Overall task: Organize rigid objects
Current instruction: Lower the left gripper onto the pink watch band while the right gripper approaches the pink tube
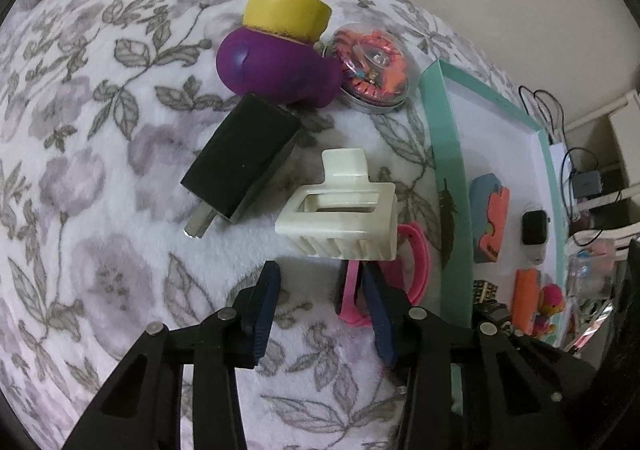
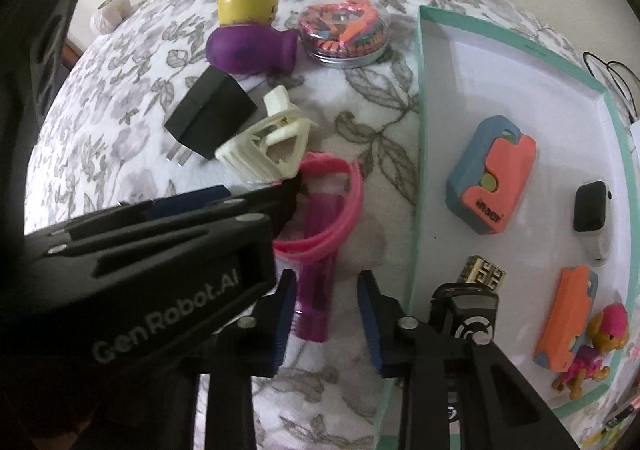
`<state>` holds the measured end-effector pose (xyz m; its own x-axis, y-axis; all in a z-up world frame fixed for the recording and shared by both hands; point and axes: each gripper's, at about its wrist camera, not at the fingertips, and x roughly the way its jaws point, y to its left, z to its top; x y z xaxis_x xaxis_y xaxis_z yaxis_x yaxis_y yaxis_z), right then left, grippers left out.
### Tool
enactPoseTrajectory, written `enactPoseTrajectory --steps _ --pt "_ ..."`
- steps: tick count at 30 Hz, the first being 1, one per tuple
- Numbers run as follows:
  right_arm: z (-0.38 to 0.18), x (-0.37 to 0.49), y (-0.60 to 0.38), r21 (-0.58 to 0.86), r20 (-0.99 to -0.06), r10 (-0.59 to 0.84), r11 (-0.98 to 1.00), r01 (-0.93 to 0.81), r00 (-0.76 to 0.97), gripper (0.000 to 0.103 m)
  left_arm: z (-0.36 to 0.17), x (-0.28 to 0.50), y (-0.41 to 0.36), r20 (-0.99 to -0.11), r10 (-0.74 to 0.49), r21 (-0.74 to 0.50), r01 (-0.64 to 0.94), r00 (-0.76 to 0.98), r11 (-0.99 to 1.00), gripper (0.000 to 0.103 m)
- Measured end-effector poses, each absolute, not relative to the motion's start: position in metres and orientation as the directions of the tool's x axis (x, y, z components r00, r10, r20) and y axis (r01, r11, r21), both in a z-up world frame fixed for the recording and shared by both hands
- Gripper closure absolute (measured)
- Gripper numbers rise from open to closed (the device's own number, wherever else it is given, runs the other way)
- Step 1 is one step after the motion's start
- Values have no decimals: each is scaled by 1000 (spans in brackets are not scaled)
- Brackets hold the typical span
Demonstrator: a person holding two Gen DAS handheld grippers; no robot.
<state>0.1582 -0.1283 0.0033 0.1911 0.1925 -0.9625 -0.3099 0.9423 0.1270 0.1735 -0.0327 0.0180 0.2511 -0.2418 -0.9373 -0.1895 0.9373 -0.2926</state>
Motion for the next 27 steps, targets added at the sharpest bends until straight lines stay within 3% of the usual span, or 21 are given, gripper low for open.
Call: enactPoseTrajectory --steps 4,27 --pt "6 159 -138 145 -960 206 945 -294 188 79 20 175 -33 -944 -206 -261 -199 258 945 62" --pt "2 161 -123 101 -961 175 943 -316 215 81 12 182 -67 -956 -64 -106 -131 288 986 65"
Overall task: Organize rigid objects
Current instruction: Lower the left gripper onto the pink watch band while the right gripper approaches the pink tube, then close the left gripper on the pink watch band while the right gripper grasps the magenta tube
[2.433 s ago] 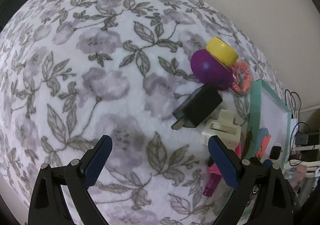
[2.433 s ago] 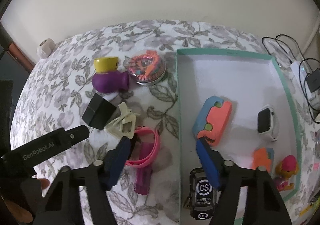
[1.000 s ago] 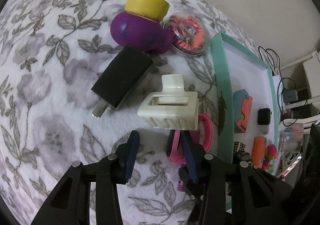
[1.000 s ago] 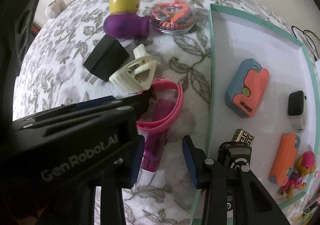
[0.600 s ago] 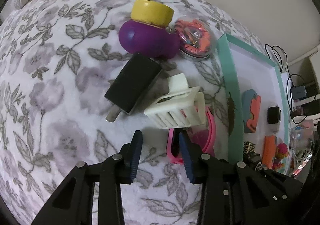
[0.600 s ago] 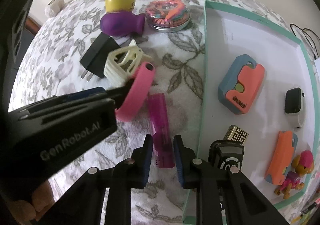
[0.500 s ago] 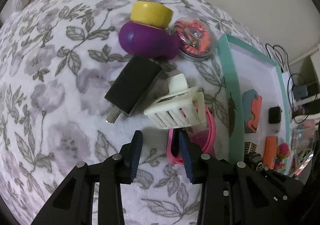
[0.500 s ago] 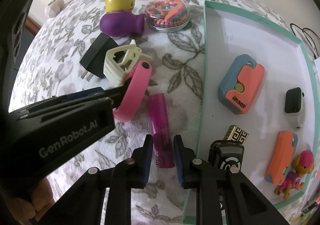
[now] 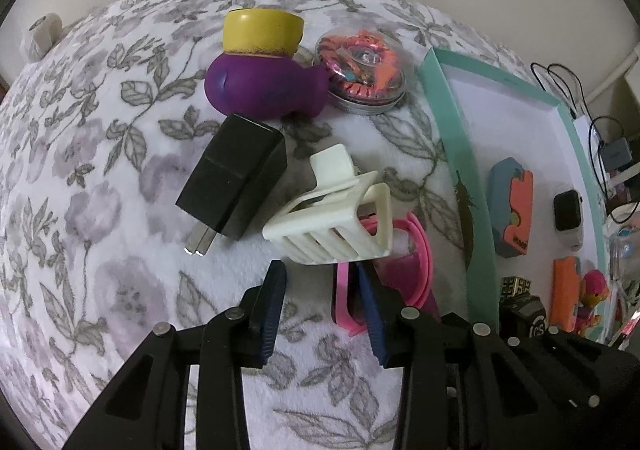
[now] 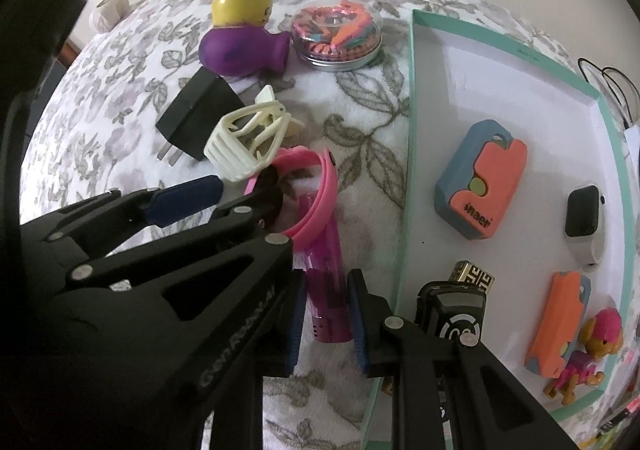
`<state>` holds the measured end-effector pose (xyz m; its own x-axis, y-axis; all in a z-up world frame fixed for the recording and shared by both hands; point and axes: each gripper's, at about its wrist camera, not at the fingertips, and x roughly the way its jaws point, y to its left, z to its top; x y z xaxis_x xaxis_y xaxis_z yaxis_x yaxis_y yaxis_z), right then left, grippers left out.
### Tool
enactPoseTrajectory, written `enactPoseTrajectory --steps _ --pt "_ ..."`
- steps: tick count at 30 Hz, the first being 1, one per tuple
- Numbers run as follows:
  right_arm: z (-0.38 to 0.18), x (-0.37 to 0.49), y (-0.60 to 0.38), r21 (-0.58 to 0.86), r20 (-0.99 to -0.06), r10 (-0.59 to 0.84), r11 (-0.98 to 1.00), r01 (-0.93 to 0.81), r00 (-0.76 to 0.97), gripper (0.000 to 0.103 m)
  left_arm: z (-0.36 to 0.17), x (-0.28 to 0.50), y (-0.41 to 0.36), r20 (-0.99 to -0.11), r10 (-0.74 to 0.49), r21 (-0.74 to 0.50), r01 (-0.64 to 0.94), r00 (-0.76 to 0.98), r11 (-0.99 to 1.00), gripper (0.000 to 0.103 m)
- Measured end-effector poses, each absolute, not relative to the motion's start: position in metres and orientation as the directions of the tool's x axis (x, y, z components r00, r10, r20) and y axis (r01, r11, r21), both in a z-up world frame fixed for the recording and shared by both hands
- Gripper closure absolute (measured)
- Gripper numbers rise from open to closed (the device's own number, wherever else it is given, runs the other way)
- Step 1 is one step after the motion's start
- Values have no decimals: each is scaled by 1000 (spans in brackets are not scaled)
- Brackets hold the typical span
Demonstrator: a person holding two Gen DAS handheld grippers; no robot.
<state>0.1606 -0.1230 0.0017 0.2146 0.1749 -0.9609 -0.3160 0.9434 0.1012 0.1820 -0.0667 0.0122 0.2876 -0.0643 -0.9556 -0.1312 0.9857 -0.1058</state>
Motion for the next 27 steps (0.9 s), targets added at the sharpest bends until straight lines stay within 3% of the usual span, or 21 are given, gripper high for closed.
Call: enactPoseTrajectory --steps 9,17,21,27 --pt "9 161 -139 152 -955 220 940 -306 200 81 15 179 -61 -963 -62 -103 -146 261 984 65" --pt "25 158 -149 151 -944 225 945 -291 240 82 14 177 -51 -965 -71 -112 -153 254 982 77" --pt "29 157 -151 153 -941 229 945 -289 248 82 17 177 -52 -964 -87 -126 -141 253 982 89" --pt "34 159 -156 167 -935 241 947 -275 261 82 22 172 -45 -958 -113 -151 -130 263 980 91"
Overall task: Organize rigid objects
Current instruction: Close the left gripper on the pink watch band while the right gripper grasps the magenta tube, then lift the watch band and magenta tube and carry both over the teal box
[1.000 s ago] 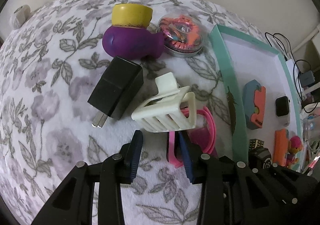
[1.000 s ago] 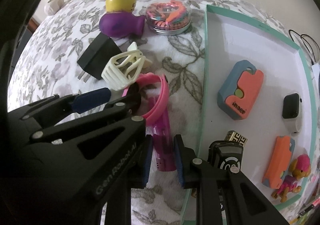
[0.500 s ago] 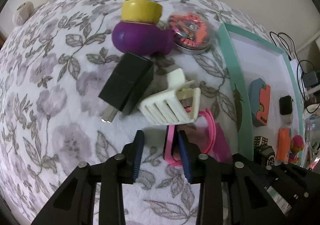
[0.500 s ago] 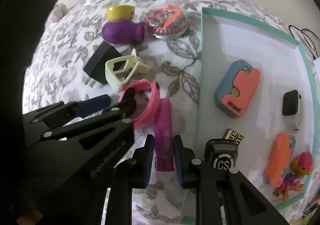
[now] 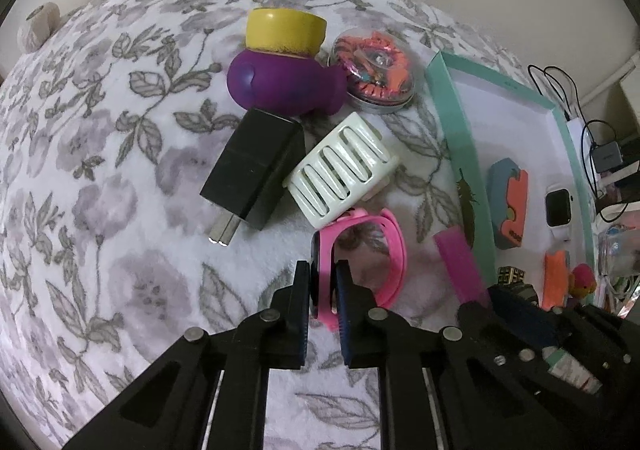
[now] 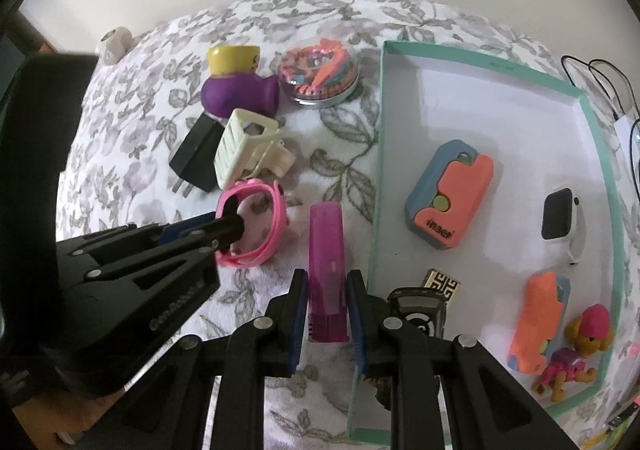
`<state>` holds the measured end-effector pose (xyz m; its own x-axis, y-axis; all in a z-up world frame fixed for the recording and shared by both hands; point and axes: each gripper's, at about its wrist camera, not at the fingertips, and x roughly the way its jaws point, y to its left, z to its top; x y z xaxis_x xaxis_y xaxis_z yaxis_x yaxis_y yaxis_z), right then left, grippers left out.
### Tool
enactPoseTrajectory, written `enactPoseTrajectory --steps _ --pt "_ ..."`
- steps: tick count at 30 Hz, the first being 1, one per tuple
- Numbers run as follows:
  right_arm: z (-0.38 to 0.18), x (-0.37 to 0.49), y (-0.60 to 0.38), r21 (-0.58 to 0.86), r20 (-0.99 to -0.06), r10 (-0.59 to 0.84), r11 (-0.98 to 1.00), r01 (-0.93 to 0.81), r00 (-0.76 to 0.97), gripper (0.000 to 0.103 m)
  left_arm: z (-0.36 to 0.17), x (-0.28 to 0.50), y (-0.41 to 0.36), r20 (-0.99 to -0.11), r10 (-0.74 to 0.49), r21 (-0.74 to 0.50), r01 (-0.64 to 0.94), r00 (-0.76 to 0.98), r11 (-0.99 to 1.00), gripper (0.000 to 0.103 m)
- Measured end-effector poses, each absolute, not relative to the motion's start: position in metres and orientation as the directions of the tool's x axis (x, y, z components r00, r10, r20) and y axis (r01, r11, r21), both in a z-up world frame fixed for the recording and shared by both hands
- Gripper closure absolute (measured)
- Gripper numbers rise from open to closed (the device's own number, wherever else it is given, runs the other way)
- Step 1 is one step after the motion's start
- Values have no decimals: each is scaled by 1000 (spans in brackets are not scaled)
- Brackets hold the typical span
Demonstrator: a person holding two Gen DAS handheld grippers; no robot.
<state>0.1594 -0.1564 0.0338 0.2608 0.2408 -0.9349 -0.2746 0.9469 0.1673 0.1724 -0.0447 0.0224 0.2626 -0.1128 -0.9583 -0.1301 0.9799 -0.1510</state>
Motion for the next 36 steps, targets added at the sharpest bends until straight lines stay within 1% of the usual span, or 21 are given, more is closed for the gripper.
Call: enactPoseTrajectory --steps 4,9,13,16,22,29,36 --pt "41 159 -164 178 -928 251 948 -262 276 82 29 170 -42 -954 -121 -157 -116 274 981 91" --pt "53 158 -172 187 -915 261 950 -251 307 82 49 167 -38 -942 -117 -155 -100 314 983 91" --pt "73 157 -181 198 -888 272 954 -225 370 82 75 163 -34 -919 -130 -179 -98 373 979 91" --pt "90 155 -190 207 -863 277 957 -204 422 82 94 161 -37 -900 -120 -174 -95 420 980 91" --pt "116 153 -208 214 -817 264 964 -155 512 82 135 156 -37 -846 -132 -198 -74 517 977 91" --pt "135 149 -250 172 -784 151 985 -24 601 82 150 161 -66 -796 -179 -233 -20 578 972 91" --pt "141 147 -297 139 -763 46 986 94 645 82 150 159 -116 -778 -222 -220 76 588 973 91"
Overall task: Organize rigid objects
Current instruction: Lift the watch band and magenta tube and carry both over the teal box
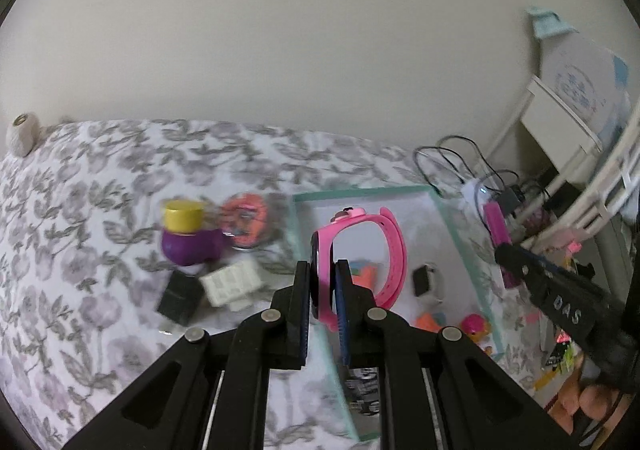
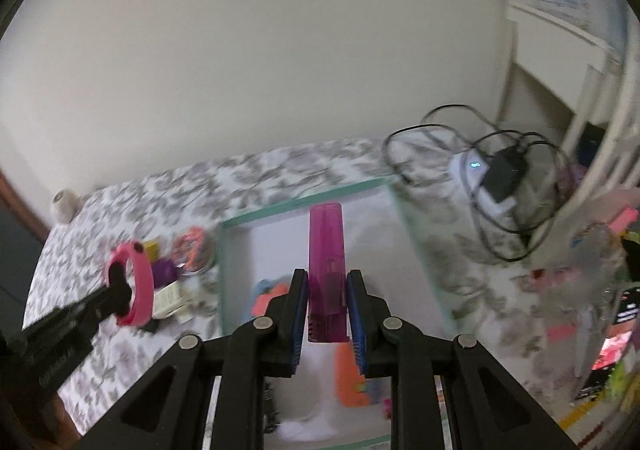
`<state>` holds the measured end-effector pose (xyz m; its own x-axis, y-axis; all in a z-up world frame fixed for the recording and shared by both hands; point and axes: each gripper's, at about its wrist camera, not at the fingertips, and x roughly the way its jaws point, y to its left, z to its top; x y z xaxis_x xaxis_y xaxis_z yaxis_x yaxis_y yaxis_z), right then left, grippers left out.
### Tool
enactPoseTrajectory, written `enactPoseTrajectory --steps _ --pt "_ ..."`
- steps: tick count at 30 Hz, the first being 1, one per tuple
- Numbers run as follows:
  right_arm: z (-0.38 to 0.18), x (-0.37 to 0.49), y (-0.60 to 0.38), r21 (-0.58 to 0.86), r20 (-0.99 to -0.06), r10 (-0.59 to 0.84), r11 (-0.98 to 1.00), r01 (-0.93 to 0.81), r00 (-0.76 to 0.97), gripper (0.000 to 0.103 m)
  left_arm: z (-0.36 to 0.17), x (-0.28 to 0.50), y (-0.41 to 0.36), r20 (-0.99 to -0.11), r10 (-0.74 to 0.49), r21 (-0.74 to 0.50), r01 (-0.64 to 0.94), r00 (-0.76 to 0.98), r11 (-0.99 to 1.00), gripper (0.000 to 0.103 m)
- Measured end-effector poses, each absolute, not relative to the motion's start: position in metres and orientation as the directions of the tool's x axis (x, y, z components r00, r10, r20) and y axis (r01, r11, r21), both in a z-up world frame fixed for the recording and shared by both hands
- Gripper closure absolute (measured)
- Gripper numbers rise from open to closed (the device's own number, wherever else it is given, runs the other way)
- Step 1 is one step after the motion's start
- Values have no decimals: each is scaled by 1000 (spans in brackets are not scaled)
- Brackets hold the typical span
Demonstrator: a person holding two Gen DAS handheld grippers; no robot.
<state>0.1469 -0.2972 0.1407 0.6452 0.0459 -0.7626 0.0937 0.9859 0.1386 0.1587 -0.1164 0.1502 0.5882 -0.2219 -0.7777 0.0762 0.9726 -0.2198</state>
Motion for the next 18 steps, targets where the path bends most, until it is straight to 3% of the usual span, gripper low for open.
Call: enactPoseTrajectory --steps 10,18 --pt "128 146 -333 112 -758 -40 975 191 651 82 114 159 -167 -803 -261 -216 148 536 965 91" --pt "81 159 -347 115 -822 -29 970 215 569 82 82 162 -185 -847 -227 -174 154 480 973 91"
